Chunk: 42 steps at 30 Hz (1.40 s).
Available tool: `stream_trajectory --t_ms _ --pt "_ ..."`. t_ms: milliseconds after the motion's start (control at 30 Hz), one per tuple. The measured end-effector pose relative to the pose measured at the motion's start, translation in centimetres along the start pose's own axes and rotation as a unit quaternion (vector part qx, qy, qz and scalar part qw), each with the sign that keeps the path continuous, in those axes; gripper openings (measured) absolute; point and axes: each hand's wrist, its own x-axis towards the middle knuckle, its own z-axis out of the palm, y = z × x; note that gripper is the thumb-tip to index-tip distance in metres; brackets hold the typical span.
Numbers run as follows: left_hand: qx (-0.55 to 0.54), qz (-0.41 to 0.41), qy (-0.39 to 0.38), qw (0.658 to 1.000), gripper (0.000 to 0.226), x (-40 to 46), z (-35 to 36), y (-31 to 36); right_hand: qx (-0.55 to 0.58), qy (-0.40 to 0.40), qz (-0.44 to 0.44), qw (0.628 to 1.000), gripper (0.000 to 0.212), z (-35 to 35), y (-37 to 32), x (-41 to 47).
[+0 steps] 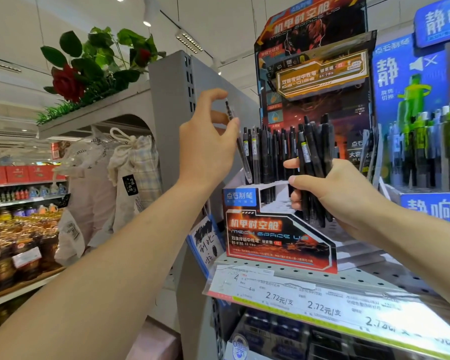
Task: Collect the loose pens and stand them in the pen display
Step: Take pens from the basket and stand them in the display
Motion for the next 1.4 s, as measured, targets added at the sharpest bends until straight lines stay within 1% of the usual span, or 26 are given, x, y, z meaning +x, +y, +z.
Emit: stream_trajectory --t_ms 200,367,433,533,600,700,800,900,1033,1200,1233,1300,1367,1400 --pt "0.066 0.023 -0.020 0.997 0.033 0.3 0.3 -0.4 0.007 -0.003 -0.001 1.000 0.024 -0.3 -0.1 -0.1" --pt "0.073 -0.006 -0.047 0.996 0.029 0.3 0.4 -0.6 0.007 -0.006 0.002 1.000 0.026 -0.3 -0.1 -0.2" --pt "0.085 -0.016 -0.073 0.994 0.028 0.5 0.5 -0.7 0.006 -0.007 0.002 1.000 0.027 -0.3 -0.1 -0.2" --pt "0.149 -0.011 -0.135 0.979 0.032 0.5 0.7 -0.7 0.005 -0.007 0.006 1.000 0.026 -0.4 -0.1 -0.2" --pt "0.170 -0.010 -0.150 0.974 0.034 0.5 0.7 -0.7 0.003 -0.009 0.007 1.000 0.026 -0.4 -0.2 -0.3" --pt "0.168 -0.031 -0.172 0.970 0.034 0.9 0.6 -0.6 0.009 -0.010 0.008 1.000 0.027 -0.3 -0.2 -0.3" --pt "0.191 -0.043 -0.204 0.959 0.035 1.4 0.5 -0.5 0.017 -0.011 0.013 1.000 0.028 -0.3 -0.3 -0.3" --pt "0.213 -0.044 -0.226 0.950 0.039 1.5 0.6 -0.5 0.018 -0.008 0.016 1.000 0.023 -0.2 -0.6 -0.6" --pt "0.224 -0.039 -0.221 0.948 0.045 1.2 0.7 -0.8 0.000 -0.007 0.017 1.000 0.016 -0.1 -0.7 -0.8" --pt "0.210 -0.052 -0.210 0.954 0.057 0.4 0.9 -1.0 -0.006 -0.004 0.020 1.000 0.015 0.1 -0.8 -0.9" --pt "0.205 -0.050 -0.196 0.958 0.059 0.0 0.9 -1.0 -0.006 -0.005 0.019 1.000 0.015 0.0 -0.8 -0.9" --pt "0.191 -0.017 -0.131 0.973 0.059 -1.0 1.0 -0.8 -0.014 -0.008 0.017 1.000 0.015 0.0 -0.8 -0.9" --pt "0.134 0.027 -0.064 0.989 0.050 -1.8 1.1 -0.4 -0.015 -0.006 0.011 1.000 0.012 -0.1 -0.8 -0.9" --pt "0.090 0.025 -0.059 0.994 0.045 -2.1 1.1 0.0 -0.016 -0.007 0.004 1.000 0.011 0.0 -0.8 -0.9"
